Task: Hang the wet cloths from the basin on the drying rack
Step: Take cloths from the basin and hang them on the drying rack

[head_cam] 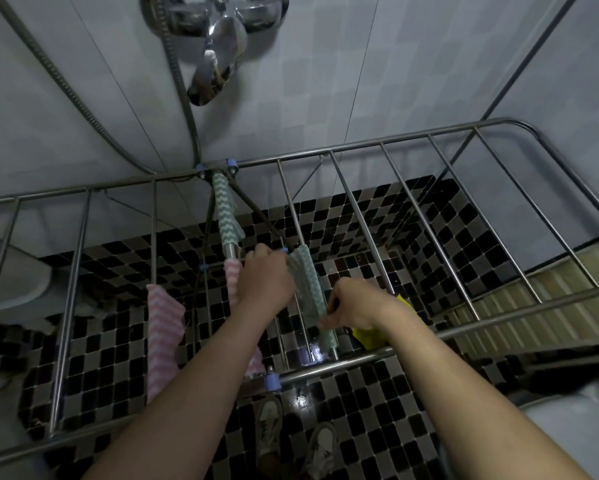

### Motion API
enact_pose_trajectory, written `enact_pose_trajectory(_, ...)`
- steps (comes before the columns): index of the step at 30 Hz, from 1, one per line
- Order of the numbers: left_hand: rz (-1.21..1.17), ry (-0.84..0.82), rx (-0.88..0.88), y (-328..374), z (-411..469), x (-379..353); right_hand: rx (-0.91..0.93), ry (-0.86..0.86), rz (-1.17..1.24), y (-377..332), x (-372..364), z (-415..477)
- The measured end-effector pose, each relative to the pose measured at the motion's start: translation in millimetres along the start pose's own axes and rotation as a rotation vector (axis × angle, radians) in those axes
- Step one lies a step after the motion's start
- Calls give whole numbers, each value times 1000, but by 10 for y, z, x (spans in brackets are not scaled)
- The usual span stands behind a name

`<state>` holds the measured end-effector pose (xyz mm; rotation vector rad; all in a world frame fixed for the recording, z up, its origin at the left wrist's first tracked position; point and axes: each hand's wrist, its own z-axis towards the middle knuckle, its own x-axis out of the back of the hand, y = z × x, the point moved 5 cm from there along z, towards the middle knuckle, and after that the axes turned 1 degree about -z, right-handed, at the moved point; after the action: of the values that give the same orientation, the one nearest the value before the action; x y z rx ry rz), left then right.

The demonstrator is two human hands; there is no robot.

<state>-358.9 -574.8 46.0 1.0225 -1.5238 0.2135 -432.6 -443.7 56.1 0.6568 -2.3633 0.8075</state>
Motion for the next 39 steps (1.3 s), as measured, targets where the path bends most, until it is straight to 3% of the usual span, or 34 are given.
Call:
enact_pose_trajectory(2, -156, -31, -28, 65, -92, -44, 13, -30, 13, 2, -25, -19)
enact_pose_trajectory(6, -402, -250, -15, 154, -298, -318, 17, -84, -10, -6, -93, -29)
enact_pose_trajectory(17, -469, -220, 14, 176, -381, -467, 42, -39, 7, 9, -6, -217)
enact_pose_trajectory(20, -395, -90, -30, 243, -415, -329, 60, 87, 82, 116, 276, -430)
enact_pose_trajectory(22, -542, 3, -114, 404, -475, -181, 83, 183, 201, 198, 493, -606)
enact_pose_trajectory(24, -811, -165, -220, 675, -535, -122, 143, 280, 449, 258, 668, -757)
enact_pose_trajectory(26, -905, -403, -296, 951, -621, -141, 224, 375, 687, 317, 799, -880)
enact_pose_trajectory(28, -900, -377, -308, 1093, -630, -105, 268, 474, 806, 437, 917, -993)
enact_pose_trajectory(30, -943, -243, -280, 1109, -590, -10, 261, 591, 783, 576, 1013, -1081)
enact_pose_trajectory(33, -991, -185, -310, 1208, -598, 190, 188, 817, 515, 824, 1127, -1205)
enact_pose_trajectory(37, -575, -290, -386, 1344, -589, 307, 164, 1023, 304, 1001, 1239, -1407)
enact_pose_trajectory(39, -509, -333, -390, 1354, -592, 342, 148, 1092, 251, 1046, 1312, -1551)
